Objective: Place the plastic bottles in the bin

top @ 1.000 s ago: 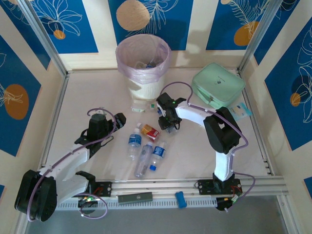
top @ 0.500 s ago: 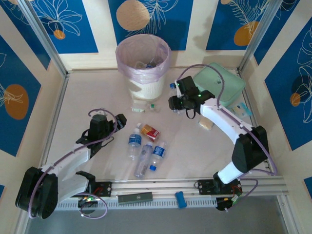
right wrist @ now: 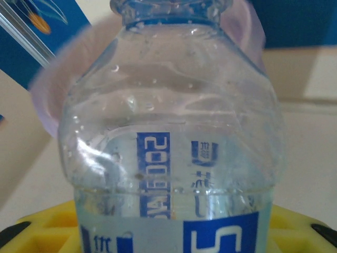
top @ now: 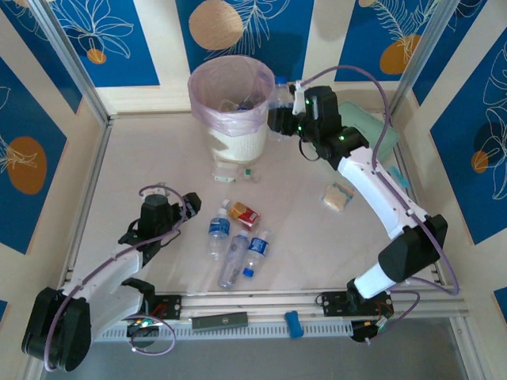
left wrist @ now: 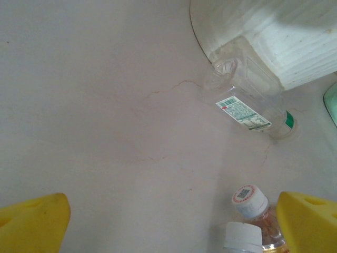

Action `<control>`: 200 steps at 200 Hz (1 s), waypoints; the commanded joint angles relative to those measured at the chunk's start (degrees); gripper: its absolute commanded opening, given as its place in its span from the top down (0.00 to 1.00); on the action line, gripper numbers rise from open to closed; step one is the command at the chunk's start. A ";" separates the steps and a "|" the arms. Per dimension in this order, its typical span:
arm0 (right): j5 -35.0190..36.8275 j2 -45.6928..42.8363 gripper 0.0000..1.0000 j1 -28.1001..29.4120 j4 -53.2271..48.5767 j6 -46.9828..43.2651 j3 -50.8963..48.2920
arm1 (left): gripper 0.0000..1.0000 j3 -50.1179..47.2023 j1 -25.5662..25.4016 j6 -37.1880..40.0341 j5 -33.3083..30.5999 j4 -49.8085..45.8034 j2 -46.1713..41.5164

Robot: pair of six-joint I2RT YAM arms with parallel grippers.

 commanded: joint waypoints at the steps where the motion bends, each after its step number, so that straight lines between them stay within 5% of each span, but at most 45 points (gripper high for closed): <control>1: -5.93 4.69 0.50 -1.00 6.58 3.94 5.50 | 0.00 -1.03 0.75 1.32 0.38 -2.31 -2.01; 65: -10.63 21.13 0.50 -0.98 12.22 8.74 22.51 | 0.00 -0.94 1.18 1.51 1.13 -7.92 -7.47; 149: -11.95 46.45 0.49 0.26 -5.44 8.25 60.37 | 0.00 2.44 1.40 6.49 3.24 -19.09 -13.09; 200: -11.69 48.30 0.45 0.15 -5.01 8.98 61.90 | 0.00 2.07 1.51 5.61 2.81 -21.27 -15.94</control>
